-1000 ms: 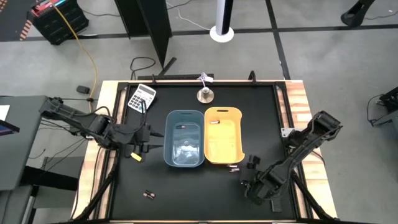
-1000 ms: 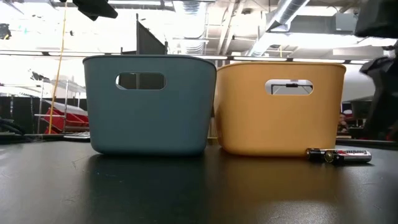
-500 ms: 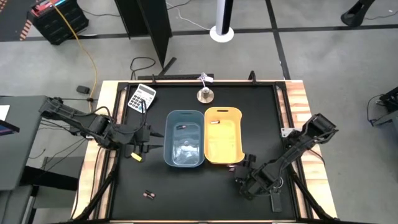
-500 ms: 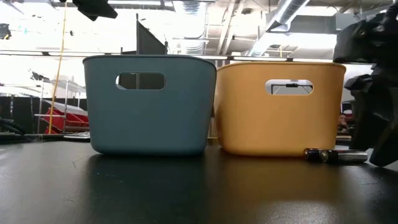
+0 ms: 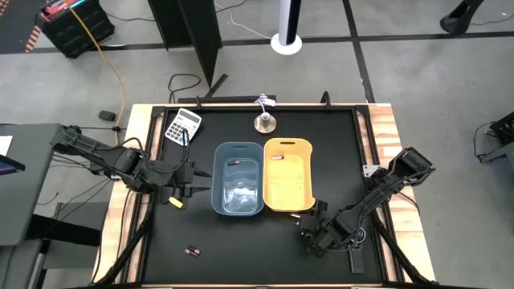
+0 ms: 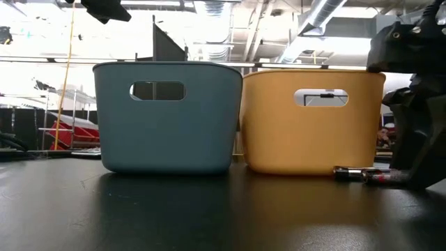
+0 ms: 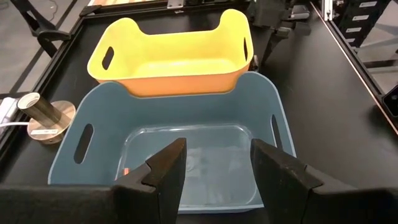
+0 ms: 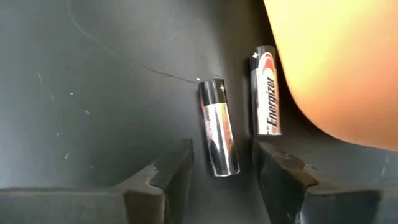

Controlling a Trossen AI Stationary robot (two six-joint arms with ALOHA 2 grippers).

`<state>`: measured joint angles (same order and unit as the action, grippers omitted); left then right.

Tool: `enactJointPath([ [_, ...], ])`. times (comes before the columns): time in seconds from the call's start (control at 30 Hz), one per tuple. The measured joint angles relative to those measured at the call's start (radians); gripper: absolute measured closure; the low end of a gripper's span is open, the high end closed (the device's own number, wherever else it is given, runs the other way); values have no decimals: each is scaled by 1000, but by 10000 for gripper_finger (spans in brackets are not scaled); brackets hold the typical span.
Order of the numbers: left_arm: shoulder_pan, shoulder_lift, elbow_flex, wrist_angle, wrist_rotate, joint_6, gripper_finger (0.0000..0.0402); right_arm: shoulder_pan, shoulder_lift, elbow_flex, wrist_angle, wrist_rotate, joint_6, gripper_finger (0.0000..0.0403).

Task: Sort batteries
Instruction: Put the silver battery into the yellow bin

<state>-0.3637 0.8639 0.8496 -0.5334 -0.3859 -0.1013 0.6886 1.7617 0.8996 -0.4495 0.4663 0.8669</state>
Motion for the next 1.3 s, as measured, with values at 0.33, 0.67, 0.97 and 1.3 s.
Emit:
enactJointPath([
  [0.33, 0, 0, -3, -12, 0, 2, 228, 0, 20, 1, 18, -9, -11, 294],
  [0.67, 0, 0, -3, -19, 0, 10, 228, 40, 22, -1, 30, -4, -33, 381],
  [0.97, 0, 0, -3, -50, 1, 1, 228, 51, 26, 36, -14, -10, -52, 381],
  [1.3, -9, 0, -3, -168, 43, -99, 228, 65, 29, 118, -15, -48, -149, 381],
])
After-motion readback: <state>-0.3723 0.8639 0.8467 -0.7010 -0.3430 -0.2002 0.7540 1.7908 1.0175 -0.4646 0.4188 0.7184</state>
